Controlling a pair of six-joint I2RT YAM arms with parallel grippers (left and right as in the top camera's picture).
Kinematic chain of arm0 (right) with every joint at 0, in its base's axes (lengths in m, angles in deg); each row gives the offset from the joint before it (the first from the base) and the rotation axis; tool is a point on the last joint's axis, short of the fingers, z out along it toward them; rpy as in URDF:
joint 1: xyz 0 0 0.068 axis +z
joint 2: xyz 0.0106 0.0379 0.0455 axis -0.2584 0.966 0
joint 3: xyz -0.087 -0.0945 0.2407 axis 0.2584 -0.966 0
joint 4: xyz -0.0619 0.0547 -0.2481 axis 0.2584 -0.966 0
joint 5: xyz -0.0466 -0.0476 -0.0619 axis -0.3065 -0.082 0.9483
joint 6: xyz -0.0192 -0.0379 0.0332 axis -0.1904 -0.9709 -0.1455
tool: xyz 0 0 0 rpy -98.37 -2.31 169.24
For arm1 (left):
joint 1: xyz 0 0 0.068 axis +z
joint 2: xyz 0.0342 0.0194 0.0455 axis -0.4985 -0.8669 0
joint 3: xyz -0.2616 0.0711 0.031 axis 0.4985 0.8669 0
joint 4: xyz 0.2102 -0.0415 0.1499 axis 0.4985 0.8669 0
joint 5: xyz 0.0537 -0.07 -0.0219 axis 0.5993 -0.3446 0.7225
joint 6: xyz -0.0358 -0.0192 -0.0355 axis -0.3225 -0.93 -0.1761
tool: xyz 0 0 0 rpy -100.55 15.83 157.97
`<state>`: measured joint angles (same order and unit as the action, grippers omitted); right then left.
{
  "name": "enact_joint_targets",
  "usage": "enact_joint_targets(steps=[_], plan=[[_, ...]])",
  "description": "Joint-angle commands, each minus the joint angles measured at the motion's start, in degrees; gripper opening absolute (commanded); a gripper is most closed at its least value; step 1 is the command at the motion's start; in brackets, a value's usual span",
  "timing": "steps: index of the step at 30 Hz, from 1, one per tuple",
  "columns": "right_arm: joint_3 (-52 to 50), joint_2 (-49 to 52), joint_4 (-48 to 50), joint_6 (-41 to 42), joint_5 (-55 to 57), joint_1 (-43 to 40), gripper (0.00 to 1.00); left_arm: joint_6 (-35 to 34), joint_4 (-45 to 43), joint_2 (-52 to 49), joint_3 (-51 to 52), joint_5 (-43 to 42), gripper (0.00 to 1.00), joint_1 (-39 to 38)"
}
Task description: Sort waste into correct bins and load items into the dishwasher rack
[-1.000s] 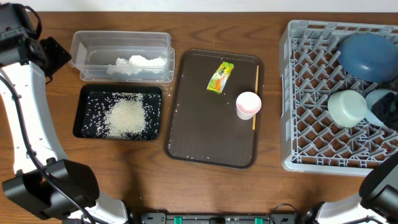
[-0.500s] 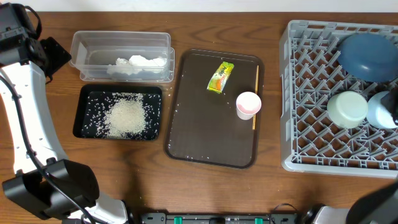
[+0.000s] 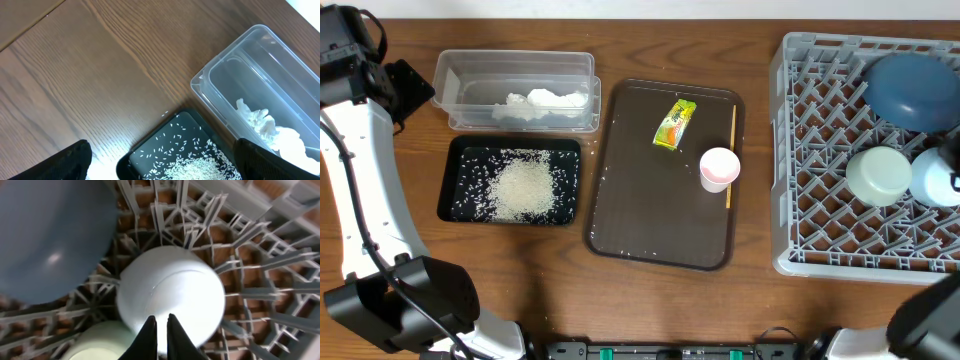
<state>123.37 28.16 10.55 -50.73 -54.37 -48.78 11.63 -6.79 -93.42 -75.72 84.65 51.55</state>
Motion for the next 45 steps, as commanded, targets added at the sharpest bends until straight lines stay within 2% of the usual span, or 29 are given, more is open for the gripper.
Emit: enact_joint_targets(steps=[1,7,21,27,32,36,39,41,45], plan=[[0.07,3.63,1.62,0.20,1.29,-0.52,0.06,-0.11,0.13,0.17,-0.17,0.68,0.92,0.20],[0.07,7.63,5.35,0.17,1.22,-0.52,0.06,-0.11,0.13,0.17,-0.17,0.68,0.92,0.20],[0.02,8.46,5.70,-1.18,-2.12,-0.50,0.08,-0.11,0.13,0.17,-0.17,0.68,0.93,0.20],[0.00,8.57,5.70,-5.77,-8.96,-0.46,0.11,-0.11,0.13,0.17,-0.17,0.68,0.93,0.20],[0.04,7.91,4.39,-5.81,-10.08,-0.46,0.08,-0.11,0.13,0.17,-0.17,0.68,0.92,0.20],[0.09,4.39,4.28,-4.50,-15.56,-0.39,0.09,-0.11,0.13,0.17,-0.17,0.68,0.92,0.20],[0.09,0.09,4.72,-2.84,-20.26,0.15,0.13,-0.11,0.13,0.17,-0.17,0.68,0.92,0.20],[0.11,-2.99,5.53,-2.03,-22.47,1.03,0.18,-0.11,0.13,0.17,-0.17,0.70,0.92,0.20],[1.01,-8.48,6.32,-1.99,-23.34,4.92,0.43,-0.11,0.13,0.17,-0.17,0.68,0.93,0.20]])
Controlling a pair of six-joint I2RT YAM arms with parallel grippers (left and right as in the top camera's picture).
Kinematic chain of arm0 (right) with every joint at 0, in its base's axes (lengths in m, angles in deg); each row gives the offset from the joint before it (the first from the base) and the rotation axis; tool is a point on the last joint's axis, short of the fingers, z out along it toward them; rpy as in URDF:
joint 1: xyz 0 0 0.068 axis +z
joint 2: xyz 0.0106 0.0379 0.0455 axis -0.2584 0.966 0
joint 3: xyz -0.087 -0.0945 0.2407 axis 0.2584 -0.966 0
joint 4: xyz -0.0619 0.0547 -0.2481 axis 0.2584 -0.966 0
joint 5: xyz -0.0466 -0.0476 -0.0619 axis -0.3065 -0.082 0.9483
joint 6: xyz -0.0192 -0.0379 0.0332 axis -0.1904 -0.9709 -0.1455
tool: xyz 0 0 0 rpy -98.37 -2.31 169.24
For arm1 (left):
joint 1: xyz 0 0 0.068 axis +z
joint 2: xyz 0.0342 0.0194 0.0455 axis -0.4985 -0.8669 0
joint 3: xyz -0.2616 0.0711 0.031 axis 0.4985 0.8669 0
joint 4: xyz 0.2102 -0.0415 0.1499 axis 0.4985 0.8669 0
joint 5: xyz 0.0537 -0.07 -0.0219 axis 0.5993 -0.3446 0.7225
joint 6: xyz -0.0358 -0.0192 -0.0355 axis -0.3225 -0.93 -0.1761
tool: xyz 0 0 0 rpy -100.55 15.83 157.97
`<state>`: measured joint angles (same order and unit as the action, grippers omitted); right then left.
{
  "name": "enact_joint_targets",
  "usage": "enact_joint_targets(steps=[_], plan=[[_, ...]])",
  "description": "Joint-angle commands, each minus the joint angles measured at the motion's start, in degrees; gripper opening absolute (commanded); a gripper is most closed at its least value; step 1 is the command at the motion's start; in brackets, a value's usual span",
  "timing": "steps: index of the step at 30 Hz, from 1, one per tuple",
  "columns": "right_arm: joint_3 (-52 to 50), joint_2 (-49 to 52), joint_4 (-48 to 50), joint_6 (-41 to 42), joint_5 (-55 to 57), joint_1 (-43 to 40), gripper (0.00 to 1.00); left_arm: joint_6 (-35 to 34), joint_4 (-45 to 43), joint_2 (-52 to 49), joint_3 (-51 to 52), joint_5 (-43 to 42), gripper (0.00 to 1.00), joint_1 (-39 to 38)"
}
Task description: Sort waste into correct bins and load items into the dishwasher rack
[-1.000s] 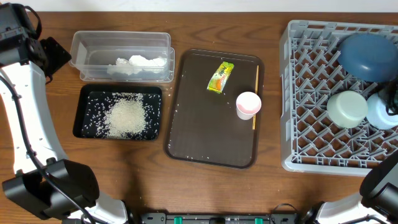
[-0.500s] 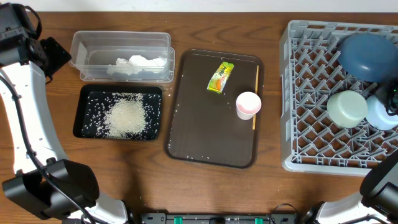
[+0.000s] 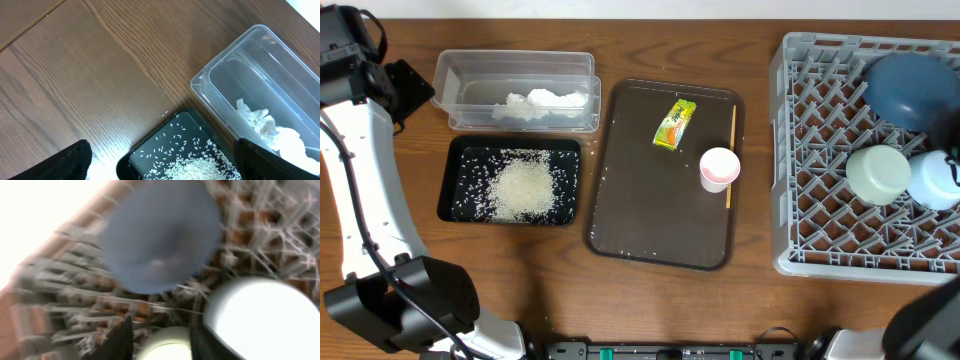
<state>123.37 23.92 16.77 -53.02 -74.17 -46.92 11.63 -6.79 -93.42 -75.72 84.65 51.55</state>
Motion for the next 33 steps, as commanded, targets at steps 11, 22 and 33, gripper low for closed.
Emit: enact_joint_targets(steps=[11,22,33], plan=[[16.46,-6.03,-9.57,-2.93,6.25,24.28,0.52,-0.11,0.13,0.17,-0.17,0.68,0.92,0.20],[36.11,3.04,-33.38,-8.79,18.95,44.57,0.76,-0.11,0.13,0.17,-0.17,0.68,0.93,0.20],[35.32,9.81,-27.21,-18.82,-6.19,54.01,0.99,-0.11,0.13,0.17,-0.17,0.68,0.92,0.20]])
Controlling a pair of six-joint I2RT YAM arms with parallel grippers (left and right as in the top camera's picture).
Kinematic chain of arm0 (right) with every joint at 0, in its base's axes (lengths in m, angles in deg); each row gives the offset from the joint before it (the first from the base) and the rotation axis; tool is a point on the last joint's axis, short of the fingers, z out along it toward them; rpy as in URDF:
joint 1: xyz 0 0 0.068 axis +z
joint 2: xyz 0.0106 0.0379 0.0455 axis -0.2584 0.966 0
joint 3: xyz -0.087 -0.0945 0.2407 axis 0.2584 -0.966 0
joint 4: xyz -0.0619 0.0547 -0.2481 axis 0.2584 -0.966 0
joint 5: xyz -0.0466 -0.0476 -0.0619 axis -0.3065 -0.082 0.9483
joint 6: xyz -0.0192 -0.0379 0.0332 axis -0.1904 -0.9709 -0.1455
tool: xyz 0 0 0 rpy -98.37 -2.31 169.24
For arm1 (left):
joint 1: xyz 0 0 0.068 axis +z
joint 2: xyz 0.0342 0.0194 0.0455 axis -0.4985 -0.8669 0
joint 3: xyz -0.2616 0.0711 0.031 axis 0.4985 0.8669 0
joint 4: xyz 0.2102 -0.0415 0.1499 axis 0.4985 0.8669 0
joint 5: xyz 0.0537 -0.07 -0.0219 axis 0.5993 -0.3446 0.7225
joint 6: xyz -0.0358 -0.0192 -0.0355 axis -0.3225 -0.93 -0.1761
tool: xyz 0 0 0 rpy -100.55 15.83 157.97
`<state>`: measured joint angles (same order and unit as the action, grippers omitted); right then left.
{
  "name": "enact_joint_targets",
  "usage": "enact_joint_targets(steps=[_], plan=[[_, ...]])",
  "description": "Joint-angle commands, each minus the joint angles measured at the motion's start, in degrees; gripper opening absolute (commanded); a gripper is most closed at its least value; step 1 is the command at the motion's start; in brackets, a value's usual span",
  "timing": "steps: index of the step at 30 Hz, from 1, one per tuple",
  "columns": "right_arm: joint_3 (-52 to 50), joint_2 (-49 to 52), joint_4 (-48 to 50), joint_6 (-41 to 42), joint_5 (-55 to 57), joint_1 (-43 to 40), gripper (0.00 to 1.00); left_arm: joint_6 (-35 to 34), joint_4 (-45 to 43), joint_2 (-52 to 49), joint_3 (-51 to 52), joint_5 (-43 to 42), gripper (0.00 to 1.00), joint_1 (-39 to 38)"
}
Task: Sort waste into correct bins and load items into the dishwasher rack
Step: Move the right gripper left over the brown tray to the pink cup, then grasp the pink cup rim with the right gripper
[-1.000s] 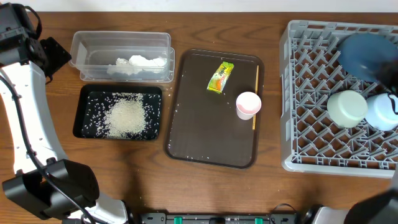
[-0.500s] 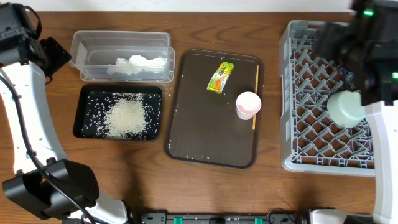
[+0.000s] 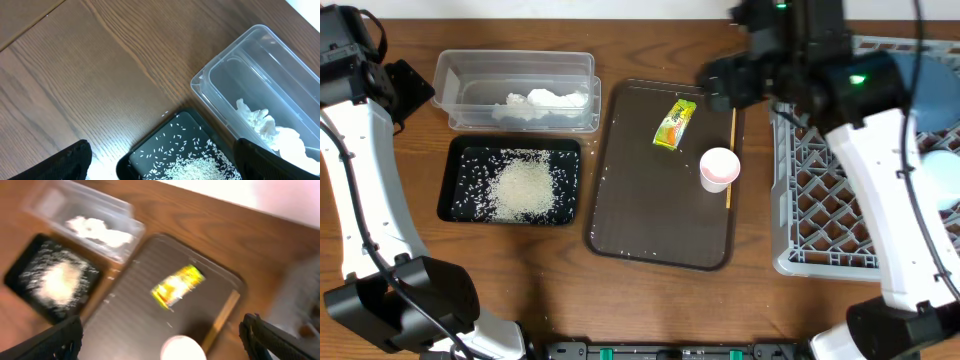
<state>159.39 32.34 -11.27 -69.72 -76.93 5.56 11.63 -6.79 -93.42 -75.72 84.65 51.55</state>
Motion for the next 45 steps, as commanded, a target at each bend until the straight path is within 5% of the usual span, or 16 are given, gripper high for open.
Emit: enact_joint_targets(steps=[1,5,9,11,25,45], plan=[[-0.94,2.60,1.05,-1.29,-2.49,2.19,0.99,-0.11,0.13,0.17,-0.17,0.68,0.92,0.20],[-0.96,8.50,0.09,1.95,-1.55,4.31,0.90,-0.11,0.13,0.17,-0.17,0.68,0.93,0.20],[-0.96,13.55,-2.25,10.16,2.54,5.33,0.56,-0.11,0.13,0.17,-0.17,0.68,0.93,0.20],[-0.96,15.28,-4.09,13.60,3.32,5.57,0.50,-0.11,0.13,0.17,-0.17,0.70,0.93,0.20],[-0.96,16.15,-23.47,15.28,7.30,5.86,0.53,-0.11,0.13,0.17,-0.17,0.68,0.92,0.20],[-1.25,22.56,-20.65,17.84,14.73,9.64,0.52,-0.11,0.13,0.17,-0.17,0.68,0.93,0.20]])
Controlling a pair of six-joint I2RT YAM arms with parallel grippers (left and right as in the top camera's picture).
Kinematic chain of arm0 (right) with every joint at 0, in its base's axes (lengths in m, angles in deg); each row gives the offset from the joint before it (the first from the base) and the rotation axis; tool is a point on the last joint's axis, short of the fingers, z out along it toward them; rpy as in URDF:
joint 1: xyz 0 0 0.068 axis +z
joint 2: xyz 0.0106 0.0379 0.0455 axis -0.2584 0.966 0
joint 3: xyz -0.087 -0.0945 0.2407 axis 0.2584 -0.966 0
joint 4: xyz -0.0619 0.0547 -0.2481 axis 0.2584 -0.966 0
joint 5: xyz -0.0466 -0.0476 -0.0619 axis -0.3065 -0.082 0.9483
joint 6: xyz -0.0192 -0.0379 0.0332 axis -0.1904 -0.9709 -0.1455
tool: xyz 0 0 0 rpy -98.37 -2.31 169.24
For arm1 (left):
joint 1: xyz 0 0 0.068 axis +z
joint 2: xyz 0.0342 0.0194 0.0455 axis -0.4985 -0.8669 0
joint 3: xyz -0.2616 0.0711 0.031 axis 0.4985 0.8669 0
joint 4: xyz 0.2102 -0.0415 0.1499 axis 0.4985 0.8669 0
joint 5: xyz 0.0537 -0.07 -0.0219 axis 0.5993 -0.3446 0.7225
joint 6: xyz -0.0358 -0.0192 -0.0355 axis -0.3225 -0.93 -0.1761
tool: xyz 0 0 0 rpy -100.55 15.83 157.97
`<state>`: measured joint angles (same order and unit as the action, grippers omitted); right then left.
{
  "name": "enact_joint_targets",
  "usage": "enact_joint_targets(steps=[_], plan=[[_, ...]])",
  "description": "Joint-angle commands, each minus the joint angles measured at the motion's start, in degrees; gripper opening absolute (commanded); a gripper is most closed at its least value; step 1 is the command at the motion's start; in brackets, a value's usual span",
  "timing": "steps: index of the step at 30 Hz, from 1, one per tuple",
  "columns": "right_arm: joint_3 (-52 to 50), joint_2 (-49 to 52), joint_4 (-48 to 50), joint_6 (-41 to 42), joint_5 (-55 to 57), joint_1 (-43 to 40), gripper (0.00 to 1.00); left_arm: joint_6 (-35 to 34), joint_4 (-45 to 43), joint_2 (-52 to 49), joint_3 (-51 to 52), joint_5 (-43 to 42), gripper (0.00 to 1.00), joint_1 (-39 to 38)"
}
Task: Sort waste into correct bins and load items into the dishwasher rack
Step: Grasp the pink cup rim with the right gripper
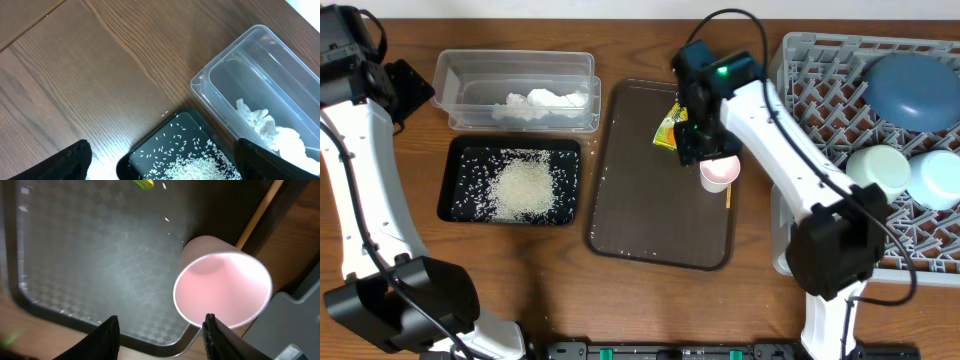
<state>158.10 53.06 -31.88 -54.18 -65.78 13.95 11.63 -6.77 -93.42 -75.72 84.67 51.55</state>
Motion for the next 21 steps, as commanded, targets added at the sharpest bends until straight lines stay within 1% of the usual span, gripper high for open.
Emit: enact_joint_targets(steps=[1,13,21], plan=[[0.04,2.32,-0.13,2.91,4.59,1.57,0.52,-0.11,0.11,0.17,-0.17,0.66,0.93,0.20],[-0.44,4.13,-0.92,3.02,6.29,2.49,0.53,-0.11,0.11,0.17,-0.17,0.66,0.93,0.20],[-5.16,4.13,2.12,3.87,6.27,2.49,0.45,-0.11,0.11,0.17,-0.17,0.66,0.93,0.20]])
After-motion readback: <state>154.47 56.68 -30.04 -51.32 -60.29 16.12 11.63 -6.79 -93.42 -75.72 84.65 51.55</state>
